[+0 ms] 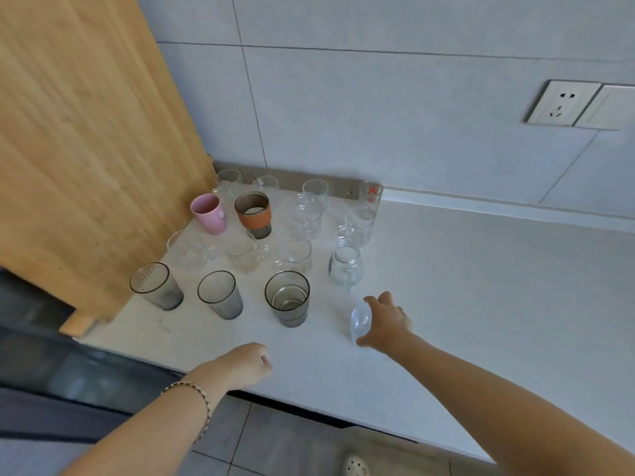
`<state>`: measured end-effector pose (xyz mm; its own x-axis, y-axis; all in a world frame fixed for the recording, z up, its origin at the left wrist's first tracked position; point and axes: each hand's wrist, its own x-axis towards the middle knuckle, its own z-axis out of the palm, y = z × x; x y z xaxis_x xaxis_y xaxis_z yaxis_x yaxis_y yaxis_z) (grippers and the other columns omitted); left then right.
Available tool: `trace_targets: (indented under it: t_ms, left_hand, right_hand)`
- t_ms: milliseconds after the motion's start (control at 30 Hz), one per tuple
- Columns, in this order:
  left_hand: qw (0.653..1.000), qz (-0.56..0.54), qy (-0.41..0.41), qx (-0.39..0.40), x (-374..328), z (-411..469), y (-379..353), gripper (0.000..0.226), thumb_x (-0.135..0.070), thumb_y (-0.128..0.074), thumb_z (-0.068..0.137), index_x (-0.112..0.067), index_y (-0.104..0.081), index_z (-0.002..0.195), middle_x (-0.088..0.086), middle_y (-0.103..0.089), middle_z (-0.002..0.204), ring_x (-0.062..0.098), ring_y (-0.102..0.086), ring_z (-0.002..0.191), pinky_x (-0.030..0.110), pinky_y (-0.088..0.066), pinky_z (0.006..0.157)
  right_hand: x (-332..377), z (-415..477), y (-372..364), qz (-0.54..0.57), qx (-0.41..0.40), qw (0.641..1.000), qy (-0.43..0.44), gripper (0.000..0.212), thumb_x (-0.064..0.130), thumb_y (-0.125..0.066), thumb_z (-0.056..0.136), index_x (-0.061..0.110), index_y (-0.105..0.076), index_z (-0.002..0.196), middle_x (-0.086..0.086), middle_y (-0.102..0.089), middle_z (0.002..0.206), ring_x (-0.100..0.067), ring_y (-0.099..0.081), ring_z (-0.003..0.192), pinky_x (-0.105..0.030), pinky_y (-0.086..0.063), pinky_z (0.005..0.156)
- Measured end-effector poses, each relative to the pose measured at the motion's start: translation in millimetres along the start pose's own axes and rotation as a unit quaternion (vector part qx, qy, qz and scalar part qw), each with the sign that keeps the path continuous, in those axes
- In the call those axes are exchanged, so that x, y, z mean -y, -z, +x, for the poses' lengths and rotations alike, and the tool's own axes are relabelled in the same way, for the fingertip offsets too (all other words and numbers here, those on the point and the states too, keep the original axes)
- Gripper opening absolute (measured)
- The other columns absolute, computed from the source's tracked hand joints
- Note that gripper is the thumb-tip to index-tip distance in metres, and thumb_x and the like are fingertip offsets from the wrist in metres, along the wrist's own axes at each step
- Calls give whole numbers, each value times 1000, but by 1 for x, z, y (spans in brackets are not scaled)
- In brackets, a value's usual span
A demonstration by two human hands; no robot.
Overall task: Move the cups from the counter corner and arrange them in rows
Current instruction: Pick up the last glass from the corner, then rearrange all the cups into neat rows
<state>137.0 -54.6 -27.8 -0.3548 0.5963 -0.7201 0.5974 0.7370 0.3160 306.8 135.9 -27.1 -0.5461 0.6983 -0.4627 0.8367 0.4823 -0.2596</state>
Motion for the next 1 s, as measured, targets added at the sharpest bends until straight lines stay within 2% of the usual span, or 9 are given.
trace_targets:
  t_ms: [167, 233, 333, 400, 567, 767, 833, 900, 1000]
  left_hand:
    - [1000, 8, -22, 19, -21, 4, 19, 8, -21, -41, 91, -18, -47, 87, 0, -48, 89, 19, -45, 81, 24, -35, 67]
    - [999, 22, -45, 12, -33, 5, 33, 16, -18, -40, 90, -22, -42, 74, 1, -41, 81, 20, -37, 75, 25, -29, 58]
    - [997, 27, -63, -25, -53, 7, 63, 10, -16, -39, 89, -19, -42, 79, 1, -38, 74, 20, -33, 66, 24, -23, 52]
    - [996, 23, -76, -52, -64, 9, 87, 7, -16, -41, 88, -18, -44, 81, 3, -41, 80, 19, -36, 73, 22, -25, 54]
    - [990, 20, -72, -123, -69, 14, 146, 10, -19, -45, 89, -20, -55, 88, 2, -48, 90, 19, -43, 84, 26, -36, 77]
    - [990, 23, -60, -127, -48, 21, 202, 23, -14, -40, 77, -19, -35, 55, 4, -31, 61, 19, -26, 60, 26, -21, 54]
    - [990, 20, -50, -131, -38, 30, 220, 31, -10, -40, 82, -19, -29, 55, 1, -24, 59, 16, -20, 53, 25, -17, 51]
    - [991, 22, -47, -121, -23, 48, 239, 30, -11, -39, 85, -19, -30, 57, 0, -24, 61, 18, -22, 59, 26, -18, 53]
    - [990, 32, -47, -129, 6, 82, 270, 20, -19, -41, 82, -21, -39, 63, 5, -38, 72, 20, -35, 75, 29, -29, 64]
  right_hand:
    - [0, 1, 11, -61, 48, 997, 16, 97, 56, -72, 67, 25, -22, 145, -2, -33, 139, -26, -46, 124, -34, -43, 97]
    - [1, 6, 27, -58, 70, 996, 20, 90, 62, -66, 70, 23, -30, 143, -4, -38, 139, -26, -43, 128, -35, -39, 101]
    - [6, 20, 58, -62, 88, 993, 50, 71, 54, -60, 81, 18, -40, 140, -6, -43, 140, -25, -42, 130, -33, -38, 103]
    - [15, 30, 81, -82, 91, 990, 75, 61, 44, -58, 87, 14, -43, 138, -6, -46, 141, -23, -45, 130, -30, -38, 103]
    - [51, 55, 122, -110, 84, 984, 112, 51, 37, -54, 91, 6, -52, 131, -7, -51, 139, -24, -49, 127, -32, -40, 103]
    - [102, 81, 149, -85, 58, 983, 151, 52, 37, -55, 92, 10, -48, 136, -5, -48, 142, -22, -46, 131, -29, -38, 103]
    - [120, 93, 151, -76, 56, 983, 155, 52, 37, -54, 92, 10, -48, 136, -6, -49, 141, -22, -47, 130, -29, -38, 103]
    - [138, 109, 150, -66, 56, 984, 152, 51, 36, -55, 92, 9, -50, 135, -7, -50, 140, -23, -49, 128, -29, -39, 102]
    - [166, 138, 143, -55, 58, 987, 136, 48, 35, -54, 93, 8, -53, 132, -7, -53, 137, -23, -51, 125, -29, -40, 101]
